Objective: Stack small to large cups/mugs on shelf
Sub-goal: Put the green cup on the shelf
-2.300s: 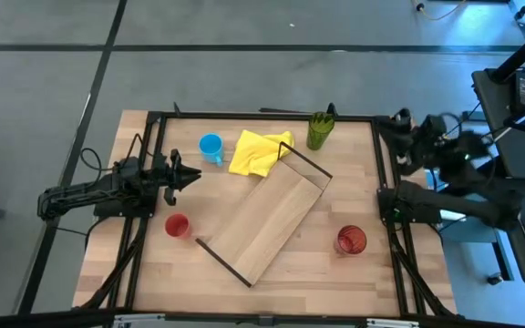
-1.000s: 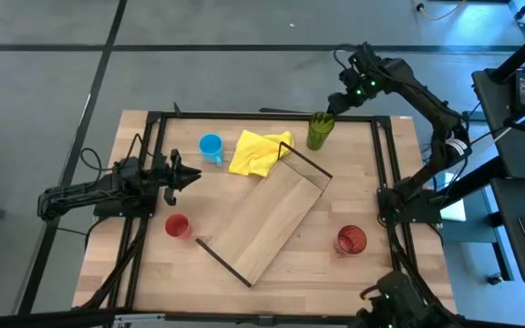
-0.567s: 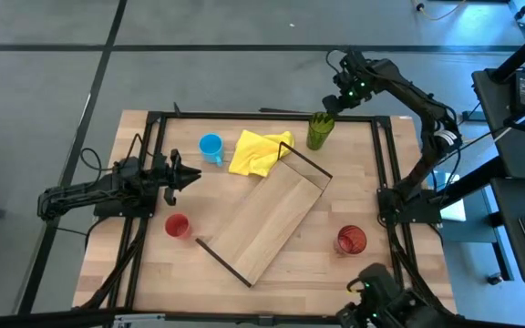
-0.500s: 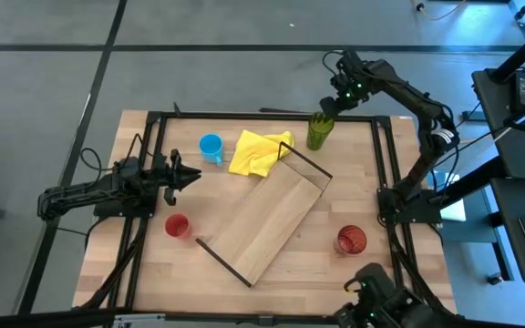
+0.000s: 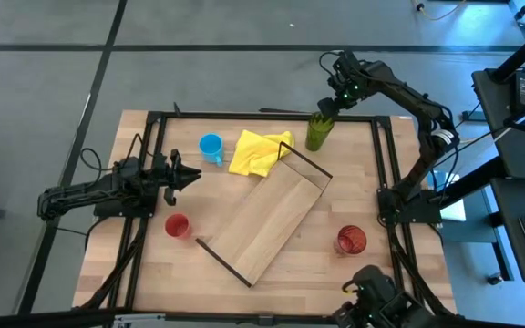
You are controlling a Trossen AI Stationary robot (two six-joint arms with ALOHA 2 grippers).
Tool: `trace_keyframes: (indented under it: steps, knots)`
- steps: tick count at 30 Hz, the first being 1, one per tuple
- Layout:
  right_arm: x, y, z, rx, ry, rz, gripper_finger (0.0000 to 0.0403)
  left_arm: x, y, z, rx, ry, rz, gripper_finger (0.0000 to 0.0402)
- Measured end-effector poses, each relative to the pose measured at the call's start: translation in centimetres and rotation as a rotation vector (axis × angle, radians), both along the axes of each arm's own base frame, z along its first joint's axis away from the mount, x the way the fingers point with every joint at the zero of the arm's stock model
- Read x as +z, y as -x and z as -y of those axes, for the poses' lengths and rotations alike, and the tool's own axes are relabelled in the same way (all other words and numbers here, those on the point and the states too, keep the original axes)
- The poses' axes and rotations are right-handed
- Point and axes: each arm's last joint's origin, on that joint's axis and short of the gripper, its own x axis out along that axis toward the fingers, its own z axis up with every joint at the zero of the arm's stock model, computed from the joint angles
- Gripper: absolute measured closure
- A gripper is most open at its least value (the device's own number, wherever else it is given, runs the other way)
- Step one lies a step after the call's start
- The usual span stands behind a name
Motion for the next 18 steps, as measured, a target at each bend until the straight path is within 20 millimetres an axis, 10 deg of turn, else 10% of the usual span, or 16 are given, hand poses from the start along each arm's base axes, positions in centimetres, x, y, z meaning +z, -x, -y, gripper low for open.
trace_keyframes:
  steps: [18]
  knots:
    - [0.7,-0.7,-2.1,0.11,-0.045,-0.002,0.0198,0.0,0.0,0.0,0.0,0.0,0.0,0.0333]
